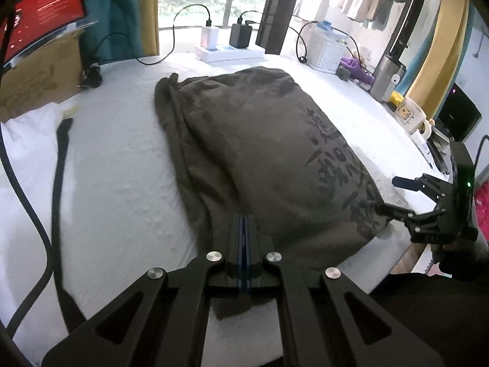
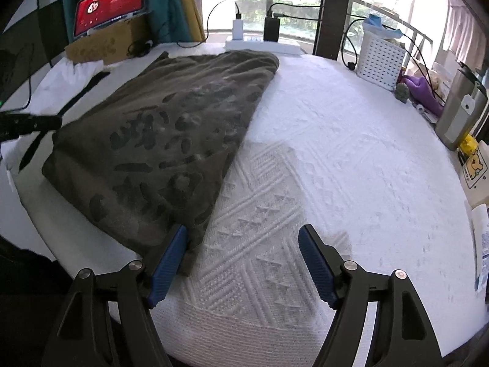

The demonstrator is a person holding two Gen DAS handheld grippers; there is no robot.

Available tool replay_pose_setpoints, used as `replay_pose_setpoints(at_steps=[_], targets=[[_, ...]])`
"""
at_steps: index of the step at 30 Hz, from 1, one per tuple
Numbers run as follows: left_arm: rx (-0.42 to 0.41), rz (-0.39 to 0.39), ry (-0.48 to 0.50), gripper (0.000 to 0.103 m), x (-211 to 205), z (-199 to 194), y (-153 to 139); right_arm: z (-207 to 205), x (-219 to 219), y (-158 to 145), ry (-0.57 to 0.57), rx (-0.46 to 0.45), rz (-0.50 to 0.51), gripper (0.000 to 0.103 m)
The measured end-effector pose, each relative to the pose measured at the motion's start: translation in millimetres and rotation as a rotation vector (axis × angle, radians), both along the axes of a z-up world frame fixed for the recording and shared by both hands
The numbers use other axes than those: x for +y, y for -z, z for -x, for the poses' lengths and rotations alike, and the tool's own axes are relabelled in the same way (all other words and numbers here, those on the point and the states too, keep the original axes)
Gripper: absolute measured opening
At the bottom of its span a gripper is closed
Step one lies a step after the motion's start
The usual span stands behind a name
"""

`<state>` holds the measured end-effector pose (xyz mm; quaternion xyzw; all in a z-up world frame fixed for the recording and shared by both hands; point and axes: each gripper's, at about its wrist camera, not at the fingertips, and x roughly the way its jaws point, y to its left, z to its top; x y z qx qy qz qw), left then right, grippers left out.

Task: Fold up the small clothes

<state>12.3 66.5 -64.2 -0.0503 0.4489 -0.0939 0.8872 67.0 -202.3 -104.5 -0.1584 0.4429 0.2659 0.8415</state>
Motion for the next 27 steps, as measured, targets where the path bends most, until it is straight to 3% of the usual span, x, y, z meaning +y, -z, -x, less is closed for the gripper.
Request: replay_pose_setpoints(at_steps=[9,14,27], targets=[[0.017,-0.015,-0.002,0.002,2.6,-21.1,-0.1,-12.0,-21.5,-10.6,0.067,0.012,-0.007,0.078],[0.001,-0.010,0.007,0.025,2.0,-35.3,-6.7,-30.5,-20.7,-19.9,0.082,-0.005,-0.025,0.078],[-0.013,-0.007,0.007,0.026,8.1,-91.1,-11.2,-79.9,9.4,-31.3,0.051,-0.018,-0.059,0.078]])
